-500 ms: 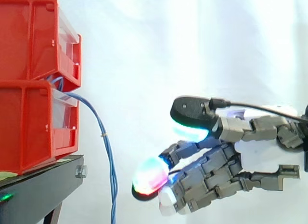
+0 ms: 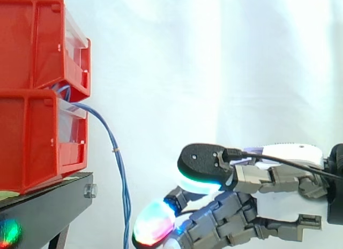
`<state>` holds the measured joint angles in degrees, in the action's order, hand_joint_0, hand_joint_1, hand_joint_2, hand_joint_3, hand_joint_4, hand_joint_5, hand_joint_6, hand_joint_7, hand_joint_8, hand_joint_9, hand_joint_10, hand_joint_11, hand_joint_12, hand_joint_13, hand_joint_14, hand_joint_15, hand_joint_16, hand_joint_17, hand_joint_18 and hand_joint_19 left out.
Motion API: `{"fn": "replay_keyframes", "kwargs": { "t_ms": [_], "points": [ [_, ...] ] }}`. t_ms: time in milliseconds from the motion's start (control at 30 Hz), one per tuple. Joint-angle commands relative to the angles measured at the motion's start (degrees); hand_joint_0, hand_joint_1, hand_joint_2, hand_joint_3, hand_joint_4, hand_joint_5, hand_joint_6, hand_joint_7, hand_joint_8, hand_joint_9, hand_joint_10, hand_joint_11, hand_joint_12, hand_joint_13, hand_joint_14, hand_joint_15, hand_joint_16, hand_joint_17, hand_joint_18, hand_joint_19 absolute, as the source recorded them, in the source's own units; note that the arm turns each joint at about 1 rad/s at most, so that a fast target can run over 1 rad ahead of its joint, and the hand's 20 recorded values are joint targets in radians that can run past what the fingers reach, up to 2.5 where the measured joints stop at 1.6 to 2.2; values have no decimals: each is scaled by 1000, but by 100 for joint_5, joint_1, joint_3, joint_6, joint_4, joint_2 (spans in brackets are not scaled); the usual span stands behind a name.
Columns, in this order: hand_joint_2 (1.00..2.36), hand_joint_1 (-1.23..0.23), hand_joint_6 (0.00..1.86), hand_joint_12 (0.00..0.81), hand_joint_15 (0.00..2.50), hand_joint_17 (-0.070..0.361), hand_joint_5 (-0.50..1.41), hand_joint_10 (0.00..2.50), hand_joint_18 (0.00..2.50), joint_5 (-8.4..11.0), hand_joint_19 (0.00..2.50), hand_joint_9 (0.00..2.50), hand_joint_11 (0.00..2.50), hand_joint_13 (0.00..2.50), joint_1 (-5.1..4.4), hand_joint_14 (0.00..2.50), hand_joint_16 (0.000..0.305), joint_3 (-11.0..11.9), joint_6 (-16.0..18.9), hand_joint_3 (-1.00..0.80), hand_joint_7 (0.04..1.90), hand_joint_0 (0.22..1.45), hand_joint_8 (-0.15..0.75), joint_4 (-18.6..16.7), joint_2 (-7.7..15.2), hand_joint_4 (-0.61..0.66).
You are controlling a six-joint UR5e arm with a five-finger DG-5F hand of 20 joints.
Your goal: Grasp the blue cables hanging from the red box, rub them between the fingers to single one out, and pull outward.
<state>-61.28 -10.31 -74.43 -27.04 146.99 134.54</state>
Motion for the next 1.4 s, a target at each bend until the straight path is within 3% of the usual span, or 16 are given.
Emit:
{"fn": "replay_keyframes", "kwargs": {
  "t_ms": [0, 167, 367, 700, 1167, 1333, 1367],
  "points": [
    [1004, -584, 502, 289, 315, 75, -148, 12, 451, -42, 236, 881, 310, 689, -42, 13, 34, 25, -197, -441, 777, 558, 239, -364, 29, 289],
    [1004, -587, 502, 287, 312, 75, -146, 11, 448, -94, 236, 886, 314, 689, -59, 13, 34, 25, -223, -441, 775, 558, 237, -1243, 37, 292],
    [1004, -586, 502, 288, 309, 76, -140, 10, 450, -332, 246, 892, 314, 690, -86, 13, 34, 25, -381, -440, 777, 558, 235, -1550, 37, 296],
    [1004, -580, 502, 288, 315, 76, -138, 10, 457, -226, 263, 909, 314, 698, -86, 13, 34, 25, -478, -442, 771, 559, 236, -1664, 46, 293],
    [1004, -572, 502, 291, 330, 78, -135, 10, 473, -191, 279, 931, 310, 708, -103, 15, 34, 25, -241, -445, 770, 561, 236, -1708, 275, 296],
    [1001, -570, 502, 325, 317, 105, -137, 10, 367, -147, 268, 888, 301, 597, -103, 14, 47, 25, -188, -476, 766, 520, 232, -1603, 284, 284],
    [1000, -566, 502, 331, 320, 118, -145, 12, 325, -138, 261, 786, 297, 546, -103, 13, 52, 25, -188, -494, 766, 497, 237, -1594, 284, 266]
  ]
}}
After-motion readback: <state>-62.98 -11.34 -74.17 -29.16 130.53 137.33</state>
